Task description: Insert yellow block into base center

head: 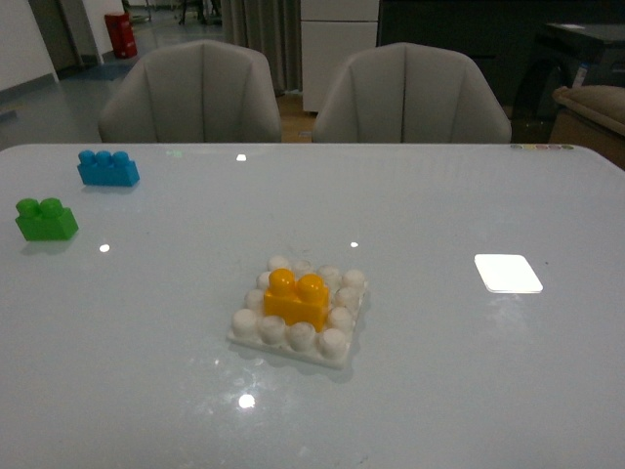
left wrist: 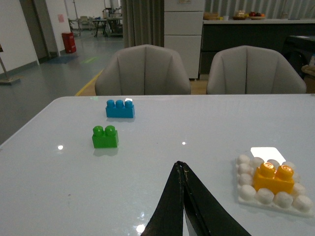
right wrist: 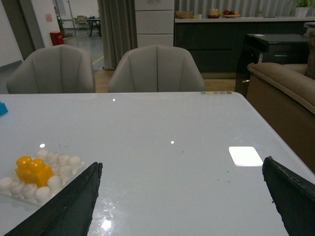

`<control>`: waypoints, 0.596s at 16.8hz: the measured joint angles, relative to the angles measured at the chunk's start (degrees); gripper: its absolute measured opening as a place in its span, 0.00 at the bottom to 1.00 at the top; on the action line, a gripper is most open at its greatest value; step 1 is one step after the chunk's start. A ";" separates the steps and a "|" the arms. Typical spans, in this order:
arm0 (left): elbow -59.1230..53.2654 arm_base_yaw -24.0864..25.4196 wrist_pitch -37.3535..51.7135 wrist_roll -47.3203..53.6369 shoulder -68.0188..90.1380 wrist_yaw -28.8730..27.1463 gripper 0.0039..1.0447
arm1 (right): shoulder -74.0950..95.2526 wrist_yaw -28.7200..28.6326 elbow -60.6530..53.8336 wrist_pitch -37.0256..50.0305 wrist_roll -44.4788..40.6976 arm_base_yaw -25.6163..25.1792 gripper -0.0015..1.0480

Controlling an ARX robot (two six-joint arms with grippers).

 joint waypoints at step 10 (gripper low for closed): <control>0.15 0.00 -14.49 0.02 -14.84 0.04 0.01 | 0.00 0.00 0.00 -0.02 0.00 0.00 0.94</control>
